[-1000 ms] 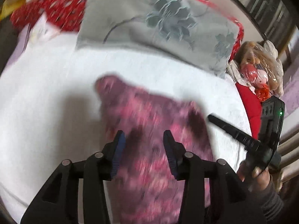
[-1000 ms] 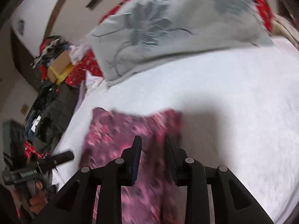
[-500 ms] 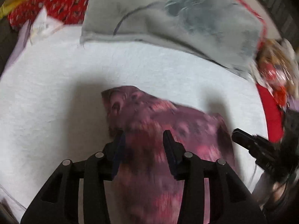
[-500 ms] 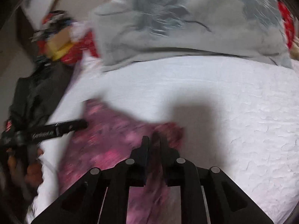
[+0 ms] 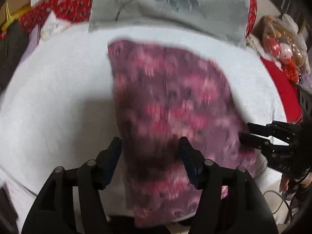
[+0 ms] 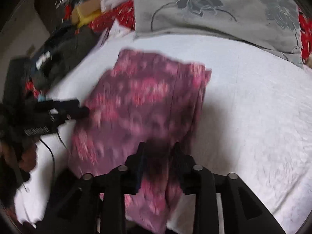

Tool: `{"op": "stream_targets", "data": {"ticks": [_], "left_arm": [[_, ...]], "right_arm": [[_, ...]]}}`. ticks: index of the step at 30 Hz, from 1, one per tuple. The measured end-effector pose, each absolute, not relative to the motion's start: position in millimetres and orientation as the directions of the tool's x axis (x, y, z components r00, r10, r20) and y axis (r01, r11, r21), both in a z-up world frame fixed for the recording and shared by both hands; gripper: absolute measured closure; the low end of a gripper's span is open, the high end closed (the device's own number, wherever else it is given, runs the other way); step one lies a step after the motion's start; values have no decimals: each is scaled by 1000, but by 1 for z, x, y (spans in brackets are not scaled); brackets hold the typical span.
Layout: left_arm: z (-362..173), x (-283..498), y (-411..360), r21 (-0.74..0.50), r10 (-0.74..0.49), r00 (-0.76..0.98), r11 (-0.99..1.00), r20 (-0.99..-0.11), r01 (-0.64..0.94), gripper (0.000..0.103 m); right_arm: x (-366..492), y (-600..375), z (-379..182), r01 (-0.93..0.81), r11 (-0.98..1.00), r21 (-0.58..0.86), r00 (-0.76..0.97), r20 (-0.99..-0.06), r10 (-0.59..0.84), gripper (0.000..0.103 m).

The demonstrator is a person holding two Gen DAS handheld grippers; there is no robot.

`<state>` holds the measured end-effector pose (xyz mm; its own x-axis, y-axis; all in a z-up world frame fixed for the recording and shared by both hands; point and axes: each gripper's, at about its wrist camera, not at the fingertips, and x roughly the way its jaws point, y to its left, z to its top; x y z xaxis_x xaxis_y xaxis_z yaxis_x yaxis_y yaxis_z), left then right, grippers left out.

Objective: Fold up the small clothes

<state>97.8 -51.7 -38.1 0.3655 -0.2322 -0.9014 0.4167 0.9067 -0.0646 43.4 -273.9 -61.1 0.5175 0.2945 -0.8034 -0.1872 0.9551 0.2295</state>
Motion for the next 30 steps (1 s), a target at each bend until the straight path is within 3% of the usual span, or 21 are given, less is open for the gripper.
{"op": "stream_targets", "data": {"ticks": [2, 3, 4, 7, 13, 19, 25, 30], "left_arm": [[-59, 93, -55, -25, -176, 338, 913, -925, 408, 38], [-65, 92, -54, -29, -168, 317, 917, -933, 398, 38], [-63, 88, -50, -49, -177, 308, 923, -935, 381, 39], [-50, 71, -42, -48, -185, 336, 925, -924, 376, 39], [-41, 33, -41, 35, -138, 417, 924, -898, 381, 37], [-31, 2, -46, 84, -137, 503, 916, -854, 393, 28], [-26, -12, -48, 70, -158, 517, 916, -841, 394, 28], [-19, -25, -49, 85, -154, 546, 918, -824, 388, 26]], "right_arm": [[42, -268, -86, -160, 970, 184, 463, -854, 238, 60], [39, -272, -90, -141, 969, 203, 470, -848, 245, 50], [37, -278, -90, -110, 969, 221, 480, -842, 246, 46], [26, -289, -78, -43, 970, 237, 491, -841, 227, 43], [-11, -277, -68, -22, 999, -48, 486, -873, -31, 30], [-55, -275, -59, -6, 999, -38, 542, -840, -29, 9], [-75, -265, -41, 11, 998, -64, 625, -778, -57, 1], [-86, -253, -36, 32, 981, -190, 654, -739, -164, 1]]}}
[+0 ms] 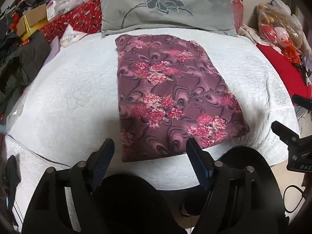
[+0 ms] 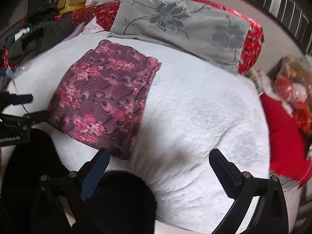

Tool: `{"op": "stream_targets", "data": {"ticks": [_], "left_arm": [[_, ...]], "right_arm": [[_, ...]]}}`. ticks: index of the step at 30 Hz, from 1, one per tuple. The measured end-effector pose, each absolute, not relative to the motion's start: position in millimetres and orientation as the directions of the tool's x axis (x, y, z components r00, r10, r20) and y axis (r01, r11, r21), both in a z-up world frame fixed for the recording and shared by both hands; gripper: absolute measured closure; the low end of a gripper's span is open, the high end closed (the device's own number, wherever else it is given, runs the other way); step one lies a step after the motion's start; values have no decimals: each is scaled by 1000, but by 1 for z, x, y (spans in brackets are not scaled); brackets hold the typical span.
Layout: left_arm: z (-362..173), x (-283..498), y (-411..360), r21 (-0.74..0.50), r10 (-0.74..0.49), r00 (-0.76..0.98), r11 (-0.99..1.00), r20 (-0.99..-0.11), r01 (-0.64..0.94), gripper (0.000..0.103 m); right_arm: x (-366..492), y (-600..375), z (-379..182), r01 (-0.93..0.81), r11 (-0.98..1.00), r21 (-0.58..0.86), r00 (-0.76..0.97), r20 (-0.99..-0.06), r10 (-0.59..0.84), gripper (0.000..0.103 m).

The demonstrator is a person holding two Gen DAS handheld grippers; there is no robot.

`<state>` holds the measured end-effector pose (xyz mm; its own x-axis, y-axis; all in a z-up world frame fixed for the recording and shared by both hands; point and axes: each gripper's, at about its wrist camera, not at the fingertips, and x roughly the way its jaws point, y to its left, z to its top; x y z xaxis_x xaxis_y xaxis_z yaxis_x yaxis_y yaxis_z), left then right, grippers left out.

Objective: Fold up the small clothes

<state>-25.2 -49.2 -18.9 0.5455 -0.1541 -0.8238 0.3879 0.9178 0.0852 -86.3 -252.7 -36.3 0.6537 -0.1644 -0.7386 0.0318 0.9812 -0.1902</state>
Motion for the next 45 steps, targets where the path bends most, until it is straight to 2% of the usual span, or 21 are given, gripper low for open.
{"op": "stream_targets", "data": {"ticks": [13, 45], "left_arm": [[-10, -35, -41, 145, -118, 604, 918, -788, 368, 25], [-2, -42, -53, 101, -158, 596, 920, -787, 378, 25]], "right_arm": [[-97, -259, -31, 81, 989, -126, 665, -732, -148, 1], [-99, -266, -24, 113, 992, -48, 685, -719, -113, 1]]}}
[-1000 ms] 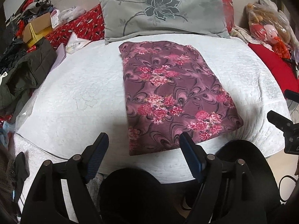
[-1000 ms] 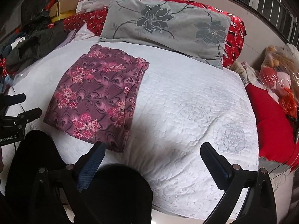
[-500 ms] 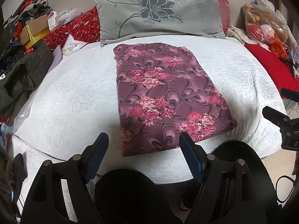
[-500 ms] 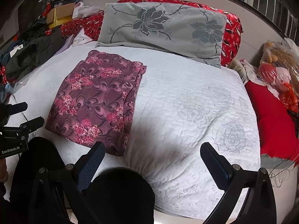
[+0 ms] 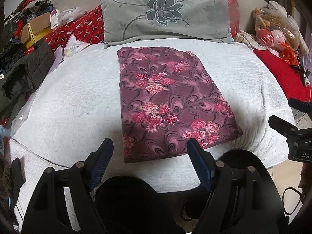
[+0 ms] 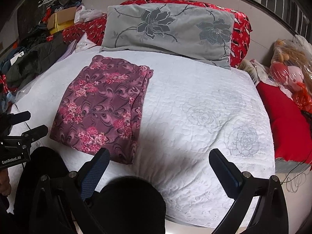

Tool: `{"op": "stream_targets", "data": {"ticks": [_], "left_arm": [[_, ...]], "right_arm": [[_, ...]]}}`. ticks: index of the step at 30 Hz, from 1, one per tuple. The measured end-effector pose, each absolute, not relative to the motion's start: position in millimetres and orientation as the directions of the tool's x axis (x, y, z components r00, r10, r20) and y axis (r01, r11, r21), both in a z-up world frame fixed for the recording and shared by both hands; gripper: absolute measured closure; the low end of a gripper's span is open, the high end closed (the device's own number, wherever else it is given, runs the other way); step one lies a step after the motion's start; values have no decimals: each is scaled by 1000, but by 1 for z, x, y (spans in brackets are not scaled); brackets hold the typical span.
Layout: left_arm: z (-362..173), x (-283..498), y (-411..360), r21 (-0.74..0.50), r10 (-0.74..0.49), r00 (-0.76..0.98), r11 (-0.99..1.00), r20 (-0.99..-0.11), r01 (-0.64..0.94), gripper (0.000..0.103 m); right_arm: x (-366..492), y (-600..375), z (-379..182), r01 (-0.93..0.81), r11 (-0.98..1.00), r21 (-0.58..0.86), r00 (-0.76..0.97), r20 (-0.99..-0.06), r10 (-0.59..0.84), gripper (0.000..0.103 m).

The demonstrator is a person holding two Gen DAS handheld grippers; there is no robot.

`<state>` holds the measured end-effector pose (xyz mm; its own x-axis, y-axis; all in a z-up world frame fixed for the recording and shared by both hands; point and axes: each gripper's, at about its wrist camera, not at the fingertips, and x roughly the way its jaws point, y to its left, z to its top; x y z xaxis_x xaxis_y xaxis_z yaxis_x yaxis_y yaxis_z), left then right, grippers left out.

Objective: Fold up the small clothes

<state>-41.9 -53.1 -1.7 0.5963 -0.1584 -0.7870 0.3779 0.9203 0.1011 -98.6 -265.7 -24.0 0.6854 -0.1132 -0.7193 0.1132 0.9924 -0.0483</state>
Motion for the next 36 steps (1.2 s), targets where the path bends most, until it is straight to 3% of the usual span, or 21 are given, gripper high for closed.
{"op": "stream_targets", "data": {"ticks": [36], "left_arm": [[-4, -52, -62, 50, -219, 564, 905, -796, 422, 25]], "right_arm": [[-105, -275, -23, 148, 989, -20, 689, -715, -118, 0]]}}
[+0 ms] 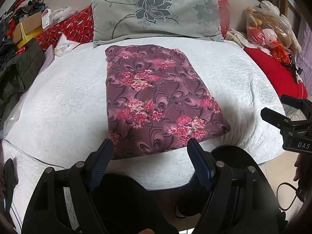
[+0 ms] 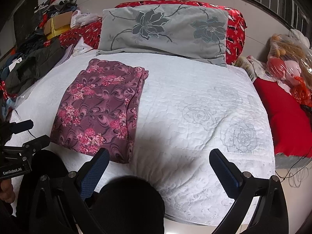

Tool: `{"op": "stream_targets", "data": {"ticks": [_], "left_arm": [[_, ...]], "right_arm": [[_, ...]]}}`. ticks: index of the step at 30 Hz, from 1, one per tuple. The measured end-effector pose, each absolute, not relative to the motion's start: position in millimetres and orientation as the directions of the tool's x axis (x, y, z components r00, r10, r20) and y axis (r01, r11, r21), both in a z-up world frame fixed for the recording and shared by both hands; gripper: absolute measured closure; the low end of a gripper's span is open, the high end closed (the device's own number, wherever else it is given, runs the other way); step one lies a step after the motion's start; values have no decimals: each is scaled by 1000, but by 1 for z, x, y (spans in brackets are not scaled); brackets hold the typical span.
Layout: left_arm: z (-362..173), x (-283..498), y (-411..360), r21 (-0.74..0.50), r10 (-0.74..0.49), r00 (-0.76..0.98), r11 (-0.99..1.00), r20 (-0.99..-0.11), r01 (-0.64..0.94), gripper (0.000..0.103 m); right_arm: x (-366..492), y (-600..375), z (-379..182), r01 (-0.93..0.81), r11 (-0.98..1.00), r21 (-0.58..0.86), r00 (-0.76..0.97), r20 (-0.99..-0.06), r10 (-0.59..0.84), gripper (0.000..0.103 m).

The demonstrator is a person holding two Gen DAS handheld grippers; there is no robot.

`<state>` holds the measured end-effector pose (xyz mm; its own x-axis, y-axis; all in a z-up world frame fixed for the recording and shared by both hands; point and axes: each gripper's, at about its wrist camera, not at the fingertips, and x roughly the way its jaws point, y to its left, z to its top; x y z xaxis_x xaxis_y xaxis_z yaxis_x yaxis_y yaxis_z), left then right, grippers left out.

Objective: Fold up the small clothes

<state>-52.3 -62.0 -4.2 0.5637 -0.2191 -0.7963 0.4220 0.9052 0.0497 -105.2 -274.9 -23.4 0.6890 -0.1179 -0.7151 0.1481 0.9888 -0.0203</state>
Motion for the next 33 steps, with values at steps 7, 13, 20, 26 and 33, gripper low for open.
{"op": "stream_targets", "data": {"ticks": [7, 13, 20, 26, 33], "left_arm": [[-5, -53, -61, 45, -216, 561, 909, -799, 414, 25], [-4, -54, -63, 38, -228, 554, 904, -800, 427, 25], [-3, -58, -71, 37, -239, 549, 896, -801, 443, 25], [2, -64, -76, 26, -264, 565, 892, -782, 452, 25], [1, -62, -82, 26, -260, 545, 887, -797, 461, 25]], "right_arm": [[-107, -277, -23, 153, 988, -18, 692, -712, -120, 0], [-107, -277, -23, 150, 989, -18, 691, -713, -118, 0], [-108, -277, -23, 151, 988, -15, 691, -714, -117, 0], [-108, -277, -24, 151, 988, -13, 690, -715, -115, 0], [-107, -277, -26, 149, 989, -17, 687, -718, -115, 0]]}}
